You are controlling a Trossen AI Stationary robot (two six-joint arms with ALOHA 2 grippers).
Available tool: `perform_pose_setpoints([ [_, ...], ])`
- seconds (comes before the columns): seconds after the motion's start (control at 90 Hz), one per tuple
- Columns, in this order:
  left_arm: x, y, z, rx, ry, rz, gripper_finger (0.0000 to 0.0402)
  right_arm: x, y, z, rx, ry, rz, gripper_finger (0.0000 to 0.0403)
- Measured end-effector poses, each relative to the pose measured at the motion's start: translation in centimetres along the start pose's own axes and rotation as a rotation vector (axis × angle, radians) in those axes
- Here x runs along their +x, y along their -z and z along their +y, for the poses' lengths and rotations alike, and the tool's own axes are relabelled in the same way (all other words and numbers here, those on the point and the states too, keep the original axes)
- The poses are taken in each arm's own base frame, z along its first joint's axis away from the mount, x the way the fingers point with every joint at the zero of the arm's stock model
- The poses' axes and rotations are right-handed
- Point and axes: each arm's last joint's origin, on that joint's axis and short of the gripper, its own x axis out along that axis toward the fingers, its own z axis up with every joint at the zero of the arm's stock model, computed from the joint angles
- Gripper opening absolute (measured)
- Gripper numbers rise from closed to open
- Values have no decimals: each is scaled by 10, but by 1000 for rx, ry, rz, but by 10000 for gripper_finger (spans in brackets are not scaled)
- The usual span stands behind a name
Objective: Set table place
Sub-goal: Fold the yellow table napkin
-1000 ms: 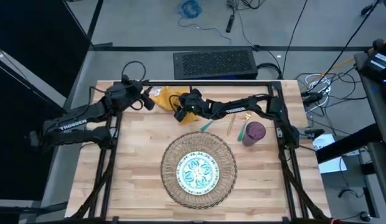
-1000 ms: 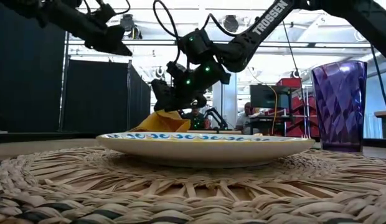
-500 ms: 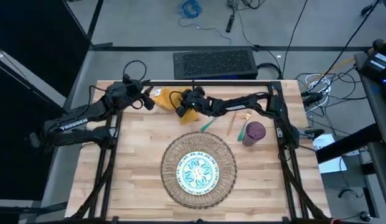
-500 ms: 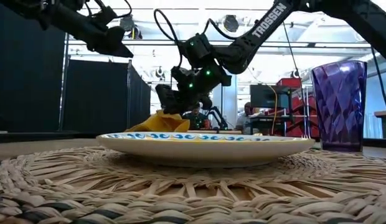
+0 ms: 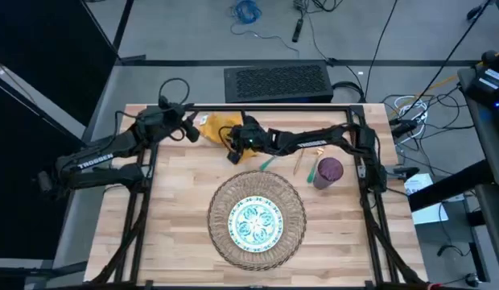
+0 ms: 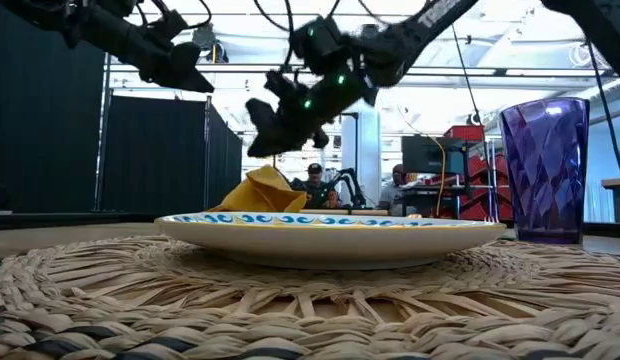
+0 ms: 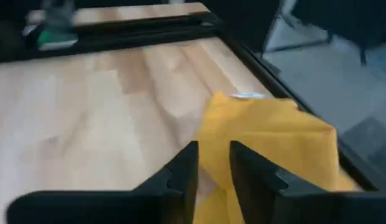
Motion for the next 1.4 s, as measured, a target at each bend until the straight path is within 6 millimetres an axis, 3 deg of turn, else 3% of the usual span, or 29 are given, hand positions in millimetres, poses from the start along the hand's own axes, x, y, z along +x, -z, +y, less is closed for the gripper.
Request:
perform_pose_setpoints([
  [0.3, 0, -3, -1, -12, 41, -41, 121, 4, 19, 1, -74, 132, 146, 226],
  [0.5, 0, -3, -1, -12, 45, -40, 121, 6, 20, -10, -65, 175, 153, 277],
  [1.133, 0, -8, 0, -22, 34, -93, 121, 10, 2, -25, 124, 228, -47, 287],
  [1.267, -1, -11, 1, -24, 28, -118, 121, 20, 6, -20, 133, 220, -103, 287],
  [1.4, -1, -12, 1, -28, 35, -132, 121, 39, 16, -14, 107, 226, -31, 287],
])
